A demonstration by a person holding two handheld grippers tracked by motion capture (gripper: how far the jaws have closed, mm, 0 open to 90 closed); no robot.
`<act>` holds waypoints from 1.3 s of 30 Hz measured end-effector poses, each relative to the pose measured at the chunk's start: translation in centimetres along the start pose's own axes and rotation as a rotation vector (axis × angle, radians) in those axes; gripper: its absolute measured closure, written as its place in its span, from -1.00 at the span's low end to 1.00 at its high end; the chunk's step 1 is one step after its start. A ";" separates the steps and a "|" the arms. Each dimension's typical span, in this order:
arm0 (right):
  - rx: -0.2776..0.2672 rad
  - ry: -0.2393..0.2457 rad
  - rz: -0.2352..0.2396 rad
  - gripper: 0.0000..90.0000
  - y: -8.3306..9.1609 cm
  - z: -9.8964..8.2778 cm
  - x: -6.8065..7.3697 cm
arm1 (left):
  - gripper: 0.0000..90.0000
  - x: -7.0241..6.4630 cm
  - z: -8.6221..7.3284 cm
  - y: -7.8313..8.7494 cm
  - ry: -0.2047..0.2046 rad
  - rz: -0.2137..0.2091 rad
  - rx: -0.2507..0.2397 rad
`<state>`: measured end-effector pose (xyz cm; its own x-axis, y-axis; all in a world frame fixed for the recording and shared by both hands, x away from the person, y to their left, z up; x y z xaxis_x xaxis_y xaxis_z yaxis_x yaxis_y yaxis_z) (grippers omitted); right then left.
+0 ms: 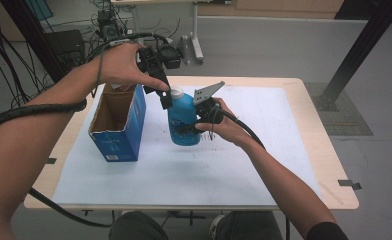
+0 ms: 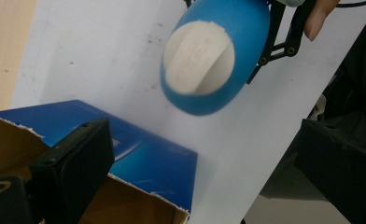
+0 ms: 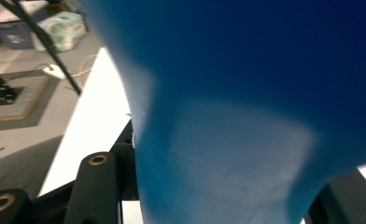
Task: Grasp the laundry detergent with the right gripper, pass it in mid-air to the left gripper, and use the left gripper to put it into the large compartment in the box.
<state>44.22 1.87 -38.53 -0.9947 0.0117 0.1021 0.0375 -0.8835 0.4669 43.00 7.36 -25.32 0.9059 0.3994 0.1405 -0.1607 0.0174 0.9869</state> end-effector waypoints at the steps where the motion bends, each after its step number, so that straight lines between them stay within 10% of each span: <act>1: -0.003 0.005 0.009 -0.03 -0.2 0.1 0.1 | -0.88 -0.1 0.0 -0.2 -0.003 -0.004 0.005; 39: -0.038 0.128 0.101 -0.03 -1.3 4.5 3.2 | -0.88 -1.6 -0.2 -1.1 -0.074 -0.053 0.030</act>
<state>41.41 5.10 -34.86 -0.9902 -0.1357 0.0332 0.1369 -0.8941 0.4264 41.64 6.84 -26.70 0.9396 0.3296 0.0922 -0.1009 0.0093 0.9949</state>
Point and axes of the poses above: each handheld gripper's, and its own axes: y roughly backward along the jaws, z roughly out of its top, x roughly to its left, the point moved 10 cm from there along -y, roughly forward along the jaws, and after that the axes turned 3 degrees about z, right-handed, at the moved point
